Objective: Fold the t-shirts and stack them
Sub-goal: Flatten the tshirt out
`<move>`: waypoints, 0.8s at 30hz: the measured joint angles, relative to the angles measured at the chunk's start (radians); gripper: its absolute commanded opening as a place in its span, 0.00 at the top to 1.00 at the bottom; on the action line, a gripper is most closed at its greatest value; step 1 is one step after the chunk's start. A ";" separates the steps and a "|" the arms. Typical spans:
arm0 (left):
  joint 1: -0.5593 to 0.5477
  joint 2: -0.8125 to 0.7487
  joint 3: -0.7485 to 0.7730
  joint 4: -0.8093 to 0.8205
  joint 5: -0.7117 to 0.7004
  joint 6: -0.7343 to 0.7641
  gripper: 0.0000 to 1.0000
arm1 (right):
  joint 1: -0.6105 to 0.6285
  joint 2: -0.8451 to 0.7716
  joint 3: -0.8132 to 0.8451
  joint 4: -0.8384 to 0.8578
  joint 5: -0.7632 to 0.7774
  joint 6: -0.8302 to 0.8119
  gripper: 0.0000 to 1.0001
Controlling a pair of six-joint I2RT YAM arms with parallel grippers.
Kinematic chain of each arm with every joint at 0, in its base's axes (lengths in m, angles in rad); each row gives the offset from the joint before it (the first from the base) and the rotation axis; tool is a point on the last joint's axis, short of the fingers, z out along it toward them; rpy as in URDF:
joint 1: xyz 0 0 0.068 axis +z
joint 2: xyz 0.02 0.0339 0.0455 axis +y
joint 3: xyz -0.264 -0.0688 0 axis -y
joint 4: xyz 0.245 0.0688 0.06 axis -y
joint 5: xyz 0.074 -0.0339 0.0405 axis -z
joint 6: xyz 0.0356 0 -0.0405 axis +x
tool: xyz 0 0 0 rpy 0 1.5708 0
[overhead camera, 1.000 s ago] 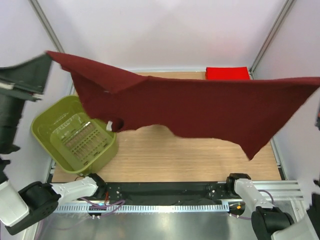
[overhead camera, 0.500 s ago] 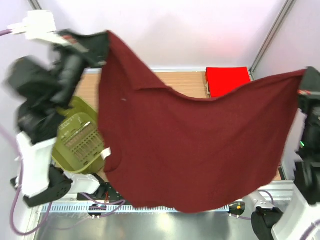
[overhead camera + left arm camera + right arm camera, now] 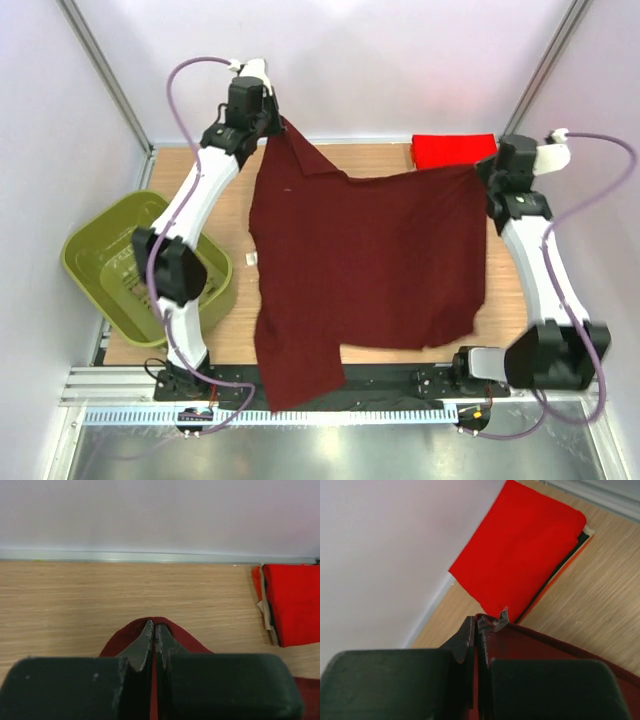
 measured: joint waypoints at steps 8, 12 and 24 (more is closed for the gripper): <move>0.070 0.276 0.158 0.045 0.118 -0.046 1.00 | 0.000 0.329 0.003 0.200 -0.047 -0.058 0.99; 0.082 0.287 0.159 0.037 0.150 -0.048 1.00 | -0.003 0.438 0.093 0.234 -0.089 -0.094 0.99; 0.085 0.261 0.159 -0.195 0.108 -0.006 1.00 | -0.109 0.486 0.212 0.167 -0.230 -0.139 0.99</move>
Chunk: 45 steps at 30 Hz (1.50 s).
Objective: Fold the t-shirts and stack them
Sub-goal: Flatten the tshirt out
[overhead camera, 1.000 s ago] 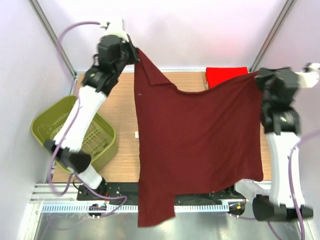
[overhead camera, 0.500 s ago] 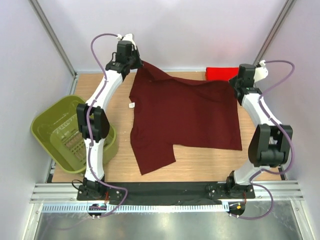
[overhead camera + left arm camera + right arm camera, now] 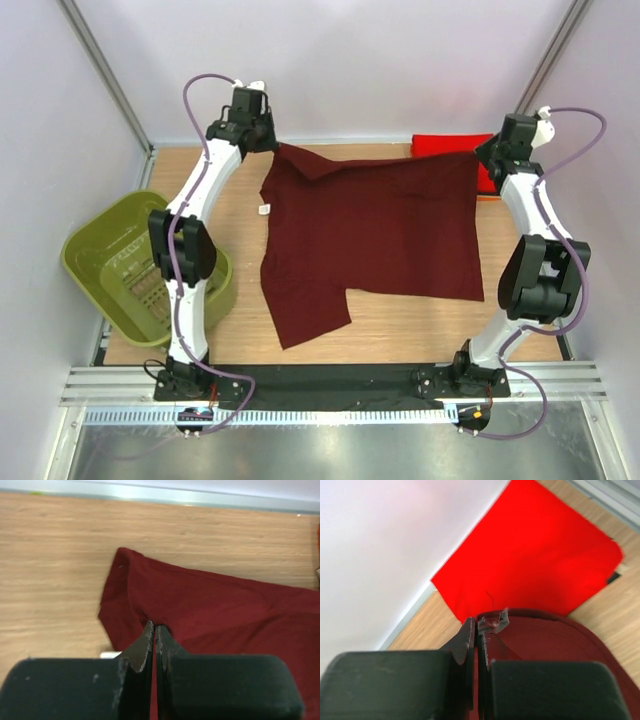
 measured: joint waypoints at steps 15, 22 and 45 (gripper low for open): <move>-0.004 -0.129 0.001 -0.176 -0.103 -0.045 1.00 | -0.072 -0.002 0.109 -0.221 -0.127 -0.012 0.99; -0.051 -0.342 0.117 -0.117 -0.193 -0.066 1.00 | -0.066 -0.079 0.530 -0.386 -0.118 0.018 0.99; -0.139 -1.049 -0.164 0.059 -0.132 -0.010 1.00 | -0.065 -0.832 0.609 -0.541 0.415 0.149 0.99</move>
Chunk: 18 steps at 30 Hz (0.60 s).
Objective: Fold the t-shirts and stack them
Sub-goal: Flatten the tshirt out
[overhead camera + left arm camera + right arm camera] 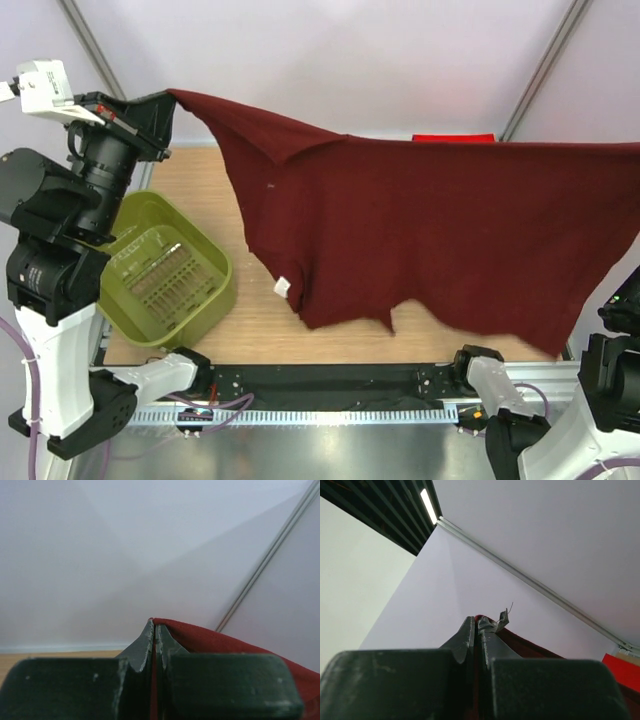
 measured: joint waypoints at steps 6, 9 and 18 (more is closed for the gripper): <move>-0.002 0.114 0.164 -0.012 -0.006 0.105 1.00 | 0.000 0.029 0.032 0.015 -0.006 -0.020 0.99; -0.002 0.157 0.159 0.011 -0.014 0.155 1.00 | 0.000 0.029 -0.072 0.074 -0.021 -0.039 0.99; 0.057 0.484 -0.103 0.152 0.009 0.241 1.00 | 0.000 0.208 -0.741 0.398 -0.145 -0.077 0.99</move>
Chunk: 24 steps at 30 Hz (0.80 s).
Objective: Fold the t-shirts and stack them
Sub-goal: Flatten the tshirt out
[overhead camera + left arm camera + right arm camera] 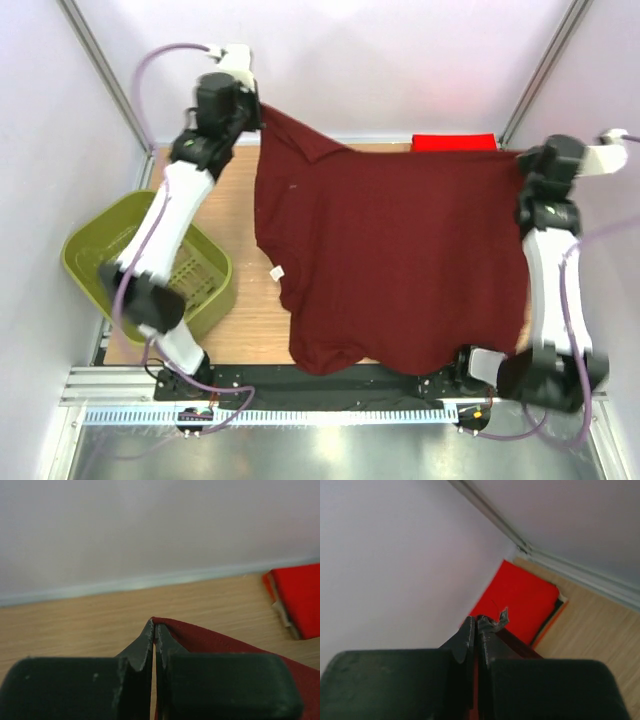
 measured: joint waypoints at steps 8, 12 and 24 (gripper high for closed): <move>0.121 0.569 0.212 -0.003 0.056 -0.003 1.00 | 0.002 0.492 -0.083 0.296 -0.249 -0.082 0.99; 0.133 0.593 0.235 -0.001 0.069 -0.013 1.00 | 0.003 0.567 -0.024 0.368 -0.330 -0.091 0.99; 0.093 0.528 0.185 0.050 0.118 -0.036 1.00 | 0.003 0.603 0.035 0.436 -0.405 -0.115 0.99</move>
